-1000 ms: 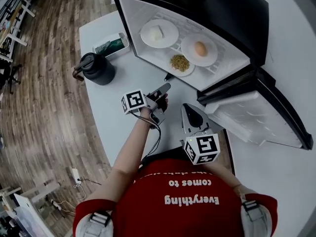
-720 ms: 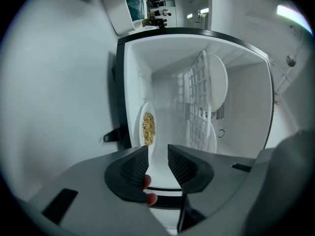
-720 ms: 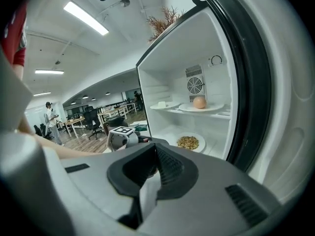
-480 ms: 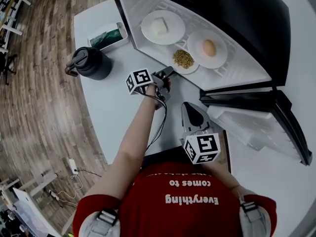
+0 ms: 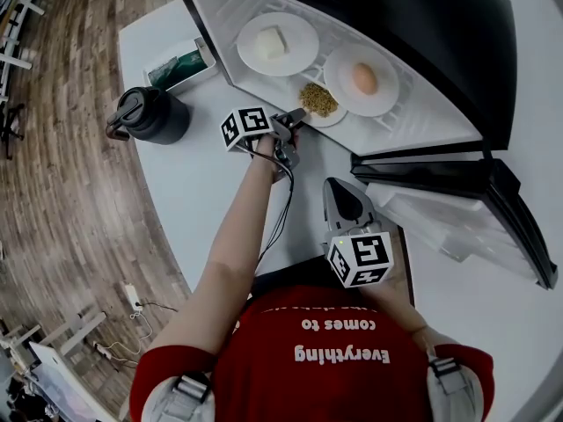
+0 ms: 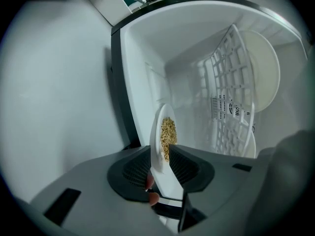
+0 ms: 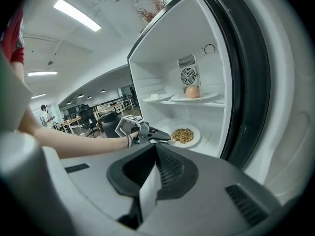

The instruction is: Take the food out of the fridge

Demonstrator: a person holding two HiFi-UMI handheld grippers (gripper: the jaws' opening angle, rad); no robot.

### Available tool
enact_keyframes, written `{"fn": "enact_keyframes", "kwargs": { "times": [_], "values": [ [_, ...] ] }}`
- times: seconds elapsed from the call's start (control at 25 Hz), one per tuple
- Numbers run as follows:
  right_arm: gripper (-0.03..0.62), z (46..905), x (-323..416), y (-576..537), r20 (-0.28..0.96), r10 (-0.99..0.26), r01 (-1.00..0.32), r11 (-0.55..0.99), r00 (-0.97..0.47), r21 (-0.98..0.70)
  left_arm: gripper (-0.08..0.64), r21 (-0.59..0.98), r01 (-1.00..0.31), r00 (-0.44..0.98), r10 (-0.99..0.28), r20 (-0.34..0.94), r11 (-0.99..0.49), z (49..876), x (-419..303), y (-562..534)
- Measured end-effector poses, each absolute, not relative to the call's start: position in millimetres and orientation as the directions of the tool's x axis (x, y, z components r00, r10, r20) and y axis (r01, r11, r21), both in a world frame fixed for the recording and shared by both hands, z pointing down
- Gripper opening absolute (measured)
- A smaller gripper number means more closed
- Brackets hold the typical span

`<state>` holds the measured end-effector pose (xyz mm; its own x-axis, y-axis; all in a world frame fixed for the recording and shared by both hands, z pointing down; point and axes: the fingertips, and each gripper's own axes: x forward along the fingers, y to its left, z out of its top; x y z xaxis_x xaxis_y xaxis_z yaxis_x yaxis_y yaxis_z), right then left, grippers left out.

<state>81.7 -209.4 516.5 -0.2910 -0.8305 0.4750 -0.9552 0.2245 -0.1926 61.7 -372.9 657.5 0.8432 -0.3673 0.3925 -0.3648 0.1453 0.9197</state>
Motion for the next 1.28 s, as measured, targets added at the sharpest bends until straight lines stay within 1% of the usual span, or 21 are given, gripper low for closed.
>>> {"fn": "enact_keyframes", "kwargs": {
  "times": [0.16, 0.28, 0.36, 0.52, 0.8, 0.96, 1.08, 1.28],
  "values": [
    [0.015, 520.3, 81.7, -205.9, 0.486, -0.825, -0.955, 0.218, -0.29, -0.2, 0.121, 0.877, -0.458, 0.809, -0.339, 0.48, 0.147, 659.0, 62.1, -373.4],
    [0.015, 520.1, 80.7, -203.4, 0.489, -0.823, -0.956, 0.213, -0.287, -0.203, 0.044, 0.828, -0.549, 0.766, -0.328, 0.553, 0.115, 659.3, 62.5, -373.6],
    [0.015, 518.2, 80.3, -201.9, 0.488, -0.825, -0.956, 0.215, -0.286, -0.198, 0.043, 0.815, -0.57, 0.752, -0.335, 0.568, 0.103, 655.4, 64.6, -375.8],
    [0.015, 515.3, 82.3, -197.8, 0.486, -0.828, -0.958, 0.21, -0.281, -0.196, 0.018, 0.869, -0.486, 0.791, -0.373, 0.485, 0.098, 639.3, 68.6, -379.6],
    [0.015, 514.8, 84.5, -190.8, 0.487, -0.831, -0.96, 0.197, -0.27, -0.198, 0.014, 0.911, -0.398, 0.821, -0.402, 0.405, 0.105, 620.6, 63.6, -371.6],
    [0.015, 512.1, 80.1, -188.4, 0.478, -0.833, -0.957, 0.205, -0.28, -0.204, 0.015, 0.938, -0.316, 0.834, -0.43, 0.346, 0.142, 615.0, 49.9, -357.6],
    [0.015, 507.9, 75.6, -188.1, 0.464, -0.837, -0.954, 0.218, -0.29, -0.204, 0.015, 0.956, -0.263, 0.845, -0.446, 0.295, 0.133, 609.0, 35.5, -343.2],
    [0.015, 502.6, 69.2, -186.3, 0.445, -0.842, -0.95, 0.238, -0.305, -0.202, 0.017, 0.984, -0.134, 0.868, -0.466, 0.173, 0.116, 590.0, 5.7, -306.2]
  ]
}}
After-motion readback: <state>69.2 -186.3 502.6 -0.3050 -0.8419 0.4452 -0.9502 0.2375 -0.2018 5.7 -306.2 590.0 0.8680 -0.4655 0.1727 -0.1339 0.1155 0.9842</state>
